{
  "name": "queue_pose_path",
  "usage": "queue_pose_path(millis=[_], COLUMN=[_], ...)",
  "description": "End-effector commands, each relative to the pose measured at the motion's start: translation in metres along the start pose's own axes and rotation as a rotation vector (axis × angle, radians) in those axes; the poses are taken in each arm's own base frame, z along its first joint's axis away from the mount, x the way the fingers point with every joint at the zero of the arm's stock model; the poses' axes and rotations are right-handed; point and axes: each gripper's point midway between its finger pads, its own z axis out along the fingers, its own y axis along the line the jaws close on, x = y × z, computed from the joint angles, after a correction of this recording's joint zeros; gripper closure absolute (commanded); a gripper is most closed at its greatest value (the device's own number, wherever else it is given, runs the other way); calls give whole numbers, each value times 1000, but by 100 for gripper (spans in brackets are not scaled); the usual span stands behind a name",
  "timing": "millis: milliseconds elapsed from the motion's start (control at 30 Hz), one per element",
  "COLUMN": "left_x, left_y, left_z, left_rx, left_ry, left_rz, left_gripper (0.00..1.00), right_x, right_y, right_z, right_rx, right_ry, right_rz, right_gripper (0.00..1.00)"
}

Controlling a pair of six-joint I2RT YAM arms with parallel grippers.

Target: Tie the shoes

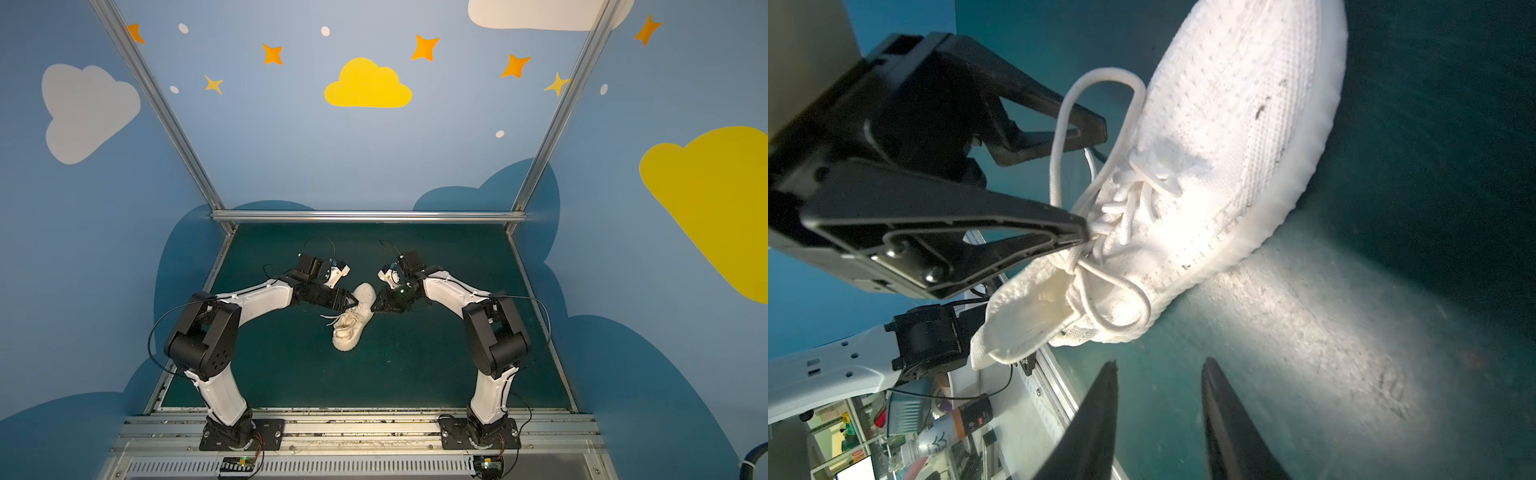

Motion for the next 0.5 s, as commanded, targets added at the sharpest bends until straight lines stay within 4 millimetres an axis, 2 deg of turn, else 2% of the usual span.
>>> queue_pose_path(millis=[0, 100, 300, 467], left_x=[-7, -10, -10, -11], left_y=[3, 3, 2, -2], left_z=[6, 10, 11, 3], left_rx=[-6, 0, 4, 3], left_ry=[-6, -10, -9, -35], left_rz=[0, -7, -12, -15], left_gripper=[38, 43, 65, 68], right_x=[3, 3, 3, 2], right_y=[6, 5, 6, 6], right_z=[-6, -5, -3, -1], right_rx=[-9, -11, -21, -29], right_ry=[-5, -4, 1, 4], right_rz=[-26, -24, -23, -22], right_gripper=[67, 68, 71, 72])
